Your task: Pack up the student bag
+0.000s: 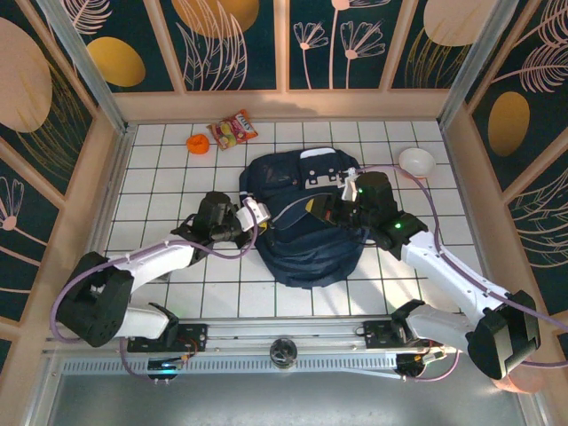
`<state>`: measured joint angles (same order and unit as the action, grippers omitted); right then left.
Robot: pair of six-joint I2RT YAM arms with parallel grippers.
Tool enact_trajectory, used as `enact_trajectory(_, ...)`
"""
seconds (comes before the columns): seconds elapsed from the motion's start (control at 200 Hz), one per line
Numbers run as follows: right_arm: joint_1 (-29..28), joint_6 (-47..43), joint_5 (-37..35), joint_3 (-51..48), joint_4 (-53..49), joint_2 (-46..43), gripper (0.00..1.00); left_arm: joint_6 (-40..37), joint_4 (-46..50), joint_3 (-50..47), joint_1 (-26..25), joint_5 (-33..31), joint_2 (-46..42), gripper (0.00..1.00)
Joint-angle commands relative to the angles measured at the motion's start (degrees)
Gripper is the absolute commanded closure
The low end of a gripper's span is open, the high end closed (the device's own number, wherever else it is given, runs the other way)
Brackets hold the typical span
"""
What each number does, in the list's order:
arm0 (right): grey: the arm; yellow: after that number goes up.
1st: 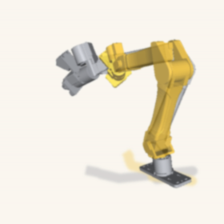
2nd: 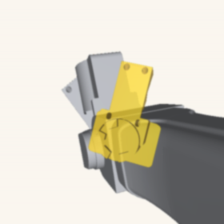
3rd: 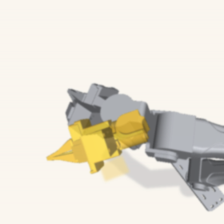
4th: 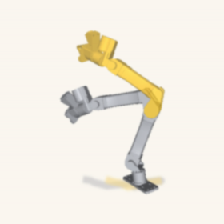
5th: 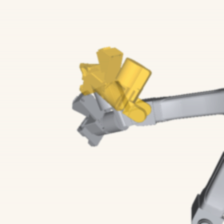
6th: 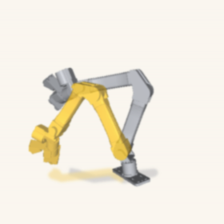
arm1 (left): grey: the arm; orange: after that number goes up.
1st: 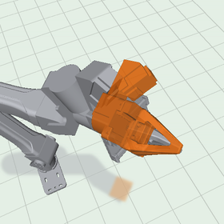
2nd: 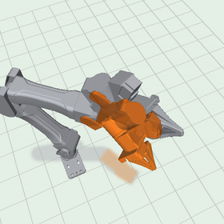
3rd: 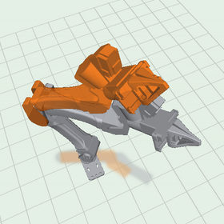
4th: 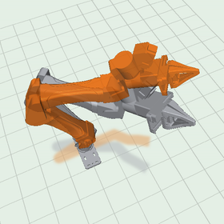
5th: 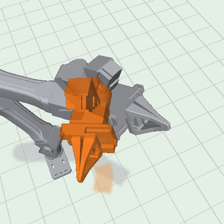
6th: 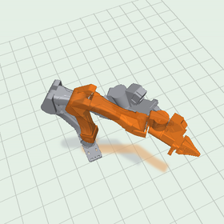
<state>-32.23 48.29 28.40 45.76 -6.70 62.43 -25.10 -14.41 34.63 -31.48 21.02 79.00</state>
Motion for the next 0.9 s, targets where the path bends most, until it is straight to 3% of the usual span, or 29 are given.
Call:
enact_trajectory(0.0,-0.12,-1.26,5.38,3.66,3.27,-1.60,1.00,0.01,-1.31,2.47,0.40,-4.10,2.25,0.90)
enact_trajectory(0.21,-0.02,-1.49,5.05,4.25,2.89,-2.83,1.00,1.59,-0.73,4.52,0.53,-4.62,4.22,0.90)
enact_trajectory(0.43,0.54,-2.70,5.76,4.56,0.82,-3.02,1.00,-0.21,5.28,4.12,0.55,2.46,-2.02,0.57)
enact_trajectory(0.565,0.58,-2.59,6.36,5.04,1.50,-2.65,1.00,-1.68,10.20,6.59,0.55,9.78,-4.66,0.27)
enact_trajectory(0.681,0.50,-2.19,6.31,4.87,2.62,-2.13,1.00,2.30,9.54,8.31,0.21,12.30,-5.30,0.17)
enact_trajectory(0.896,0.52,-1.79,6.74,4.97,3.96,-0.85,1.00,2.45,8.68,10.66,-4.95,10.02,-4.78,0.08)
